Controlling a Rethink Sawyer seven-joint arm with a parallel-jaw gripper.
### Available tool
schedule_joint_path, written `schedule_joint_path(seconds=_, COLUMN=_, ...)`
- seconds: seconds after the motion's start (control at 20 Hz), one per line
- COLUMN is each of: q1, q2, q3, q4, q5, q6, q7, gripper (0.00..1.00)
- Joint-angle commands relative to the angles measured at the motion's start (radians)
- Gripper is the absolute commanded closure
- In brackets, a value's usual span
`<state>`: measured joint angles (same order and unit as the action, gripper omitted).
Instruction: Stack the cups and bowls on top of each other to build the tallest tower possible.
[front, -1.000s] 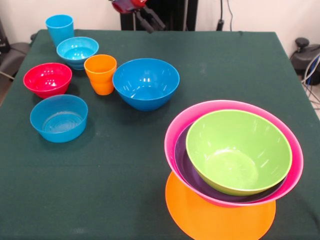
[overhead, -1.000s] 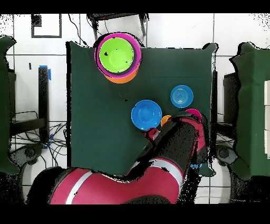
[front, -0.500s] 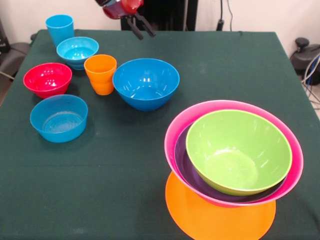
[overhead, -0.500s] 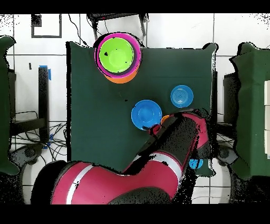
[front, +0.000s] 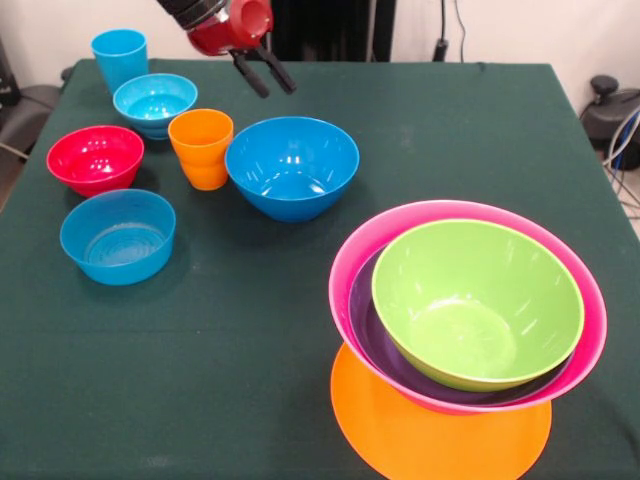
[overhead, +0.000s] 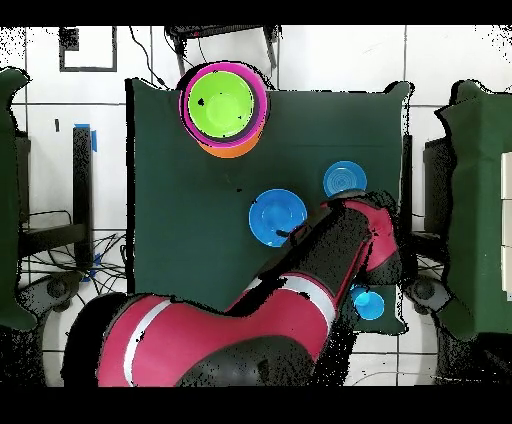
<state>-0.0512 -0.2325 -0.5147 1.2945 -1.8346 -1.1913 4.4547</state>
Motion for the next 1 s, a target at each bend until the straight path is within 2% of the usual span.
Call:
schedule_joint_path(seconds=0.05, q1=0.056, q2=0.089, q3=0.048, q4=-0.15, q5=-0.033, q6=0.141, q7=0.019, gripper=0.0)
schedule_joint_path(seconds=0.45, q1=0.089, q2=0.133, q3=0.013, q4=-0.211, q5=0.022, q6=0.178, q7=0.061, gripper=0.0)
schedule_joint_path(seconds=1.0, q1=0.138, q2=0.183, q3=-0.031, q4=-0.28, q5=0.068, q6=0.227, q7=0.187, gripper=0.0)
